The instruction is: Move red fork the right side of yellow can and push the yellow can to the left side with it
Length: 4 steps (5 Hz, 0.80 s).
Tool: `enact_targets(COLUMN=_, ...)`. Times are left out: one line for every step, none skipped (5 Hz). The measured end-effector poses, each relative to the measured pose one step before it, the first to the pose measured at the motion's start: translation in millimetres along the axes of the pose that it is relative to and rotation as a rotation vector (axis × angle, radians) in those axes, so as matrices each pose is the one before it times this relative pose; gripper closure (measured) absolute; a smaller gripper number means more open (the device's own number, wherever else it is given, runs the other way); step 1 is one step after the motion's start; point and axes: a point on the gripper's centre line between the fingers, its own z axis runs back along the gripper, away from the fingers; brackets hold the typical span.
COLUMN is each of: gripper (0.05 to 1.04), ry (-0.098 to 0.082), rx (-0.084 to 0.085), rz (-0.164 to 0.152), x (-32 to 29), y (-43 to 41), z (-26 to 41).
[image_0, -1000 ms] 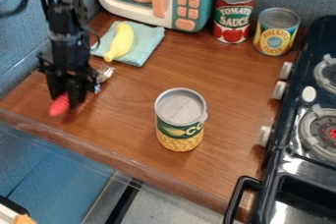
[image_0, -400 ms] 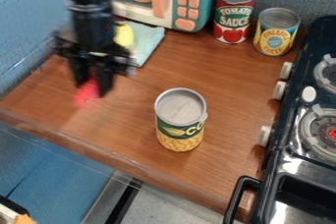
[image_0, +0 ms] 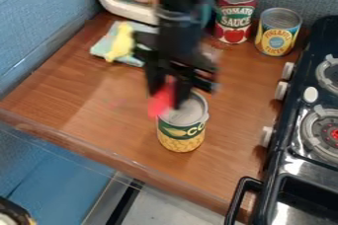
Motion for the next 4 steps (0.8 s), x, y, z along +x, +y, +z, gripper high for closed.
enact_targets(gripper=0.673, ry=-0.0079, rx=-0.005, rz=-0.0116, x=9.02, y=-33.38, z=1.4)
enact_targets(gripper=0.673, ry=0.0808, rx=-0.0149, rz=0.0214, x=-5.44, y=-16.27, z=-19.51)
enact_targets(gripper=0.673, ry=0.0857, rx=-0.0117, rz=0.0519, x=-15.59, y=11.98, z=-23.84)
enact_targets(gripper=0.673, ry=0.0332, rx=0.0012, rz=0.0169, x=-8.24, y=7.14, z=-10.53)
